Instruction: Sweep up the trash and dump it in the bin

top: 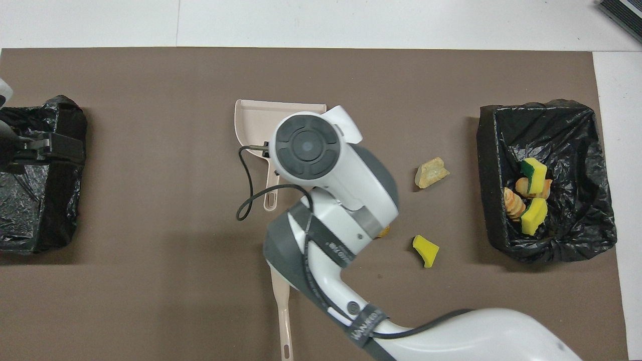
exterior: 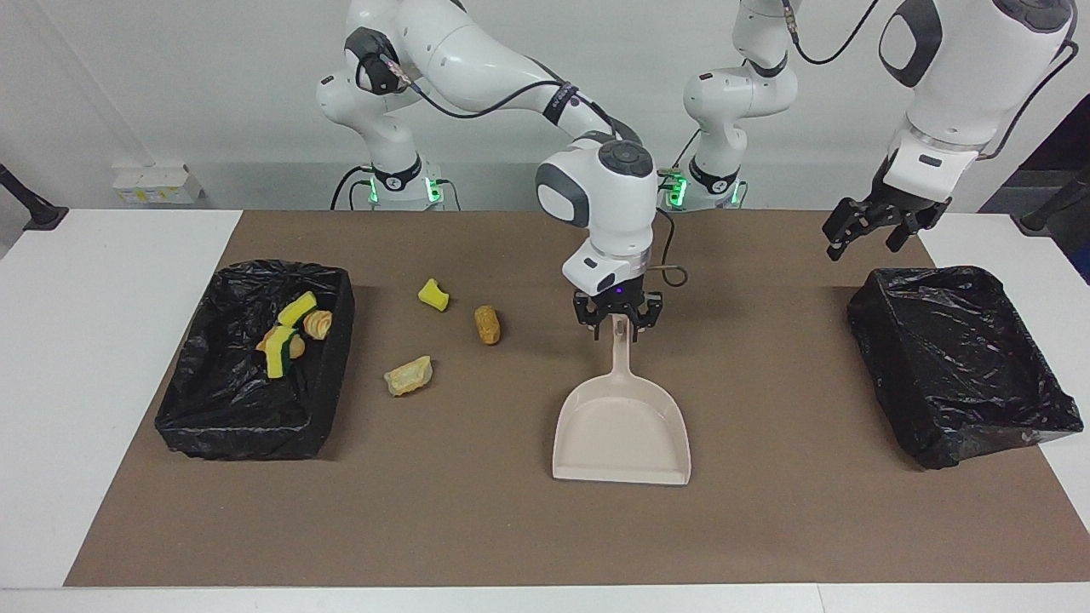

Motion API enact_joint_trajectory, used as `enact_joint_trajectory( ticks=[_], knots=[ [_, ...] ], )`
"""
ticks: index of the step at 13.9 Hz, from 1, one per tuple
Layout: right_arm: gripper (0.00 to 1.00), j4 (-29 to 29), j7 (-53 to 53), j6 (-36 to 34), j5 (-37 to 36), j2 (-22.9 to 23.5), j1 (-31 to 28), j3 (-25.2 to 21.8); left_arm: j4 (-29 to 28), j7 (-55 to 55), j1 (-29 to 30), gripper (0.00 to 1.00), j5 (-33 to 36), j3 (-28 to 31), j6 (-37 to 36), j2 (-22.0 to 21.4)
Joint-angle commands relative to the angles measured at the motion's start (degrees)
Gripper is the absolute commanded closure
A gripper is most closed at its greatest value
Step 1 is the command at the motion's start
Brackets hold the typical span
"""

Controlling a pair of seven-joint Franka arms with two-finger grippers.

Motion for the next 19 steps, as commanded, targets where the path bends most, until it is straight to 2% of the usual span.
enact_joint_trajectory(
  ticks=[1, 4, 8, 13, 19],
  knots=[
    [0.0, -7.56, -2.06, -5.9, 1.76, -10.34, -6.42, 0.39, -0.55, 0.63, -2.2, 0.0, -2.87, 3.93, -1.77, -0.96],
    [0.0, -7.82, -7.41, -10.14, 1.93, -15.17, -11.61, 0.39, -0.55, 6.15, -5.01, 0.0, -3.15, 8.95, -2.74, -2.1],
    [0.0, -7.73, -18.57, -19.54, 8.78, -21.85, -18.9, 0.3, -1.16, 6.34, -3.0, 0.0, -3.15, 6.86, -3.71, -2.8],
    [0.0, -7.12, -30.09, -24.12, 8.97, -24.41, -24.71, -0.14, -5.11, 9.05, -2.46, 0.0, -3.06, 3.09, -4.15, -5.78],
    [0.0, -7.21, -31.52, -25.01, 12.04, -24.33, -27.53, -0.31, -4.77, 12.32, -1.41, 0.0, -3.15, 2.98, -3.36, -5.61]
  ],
)
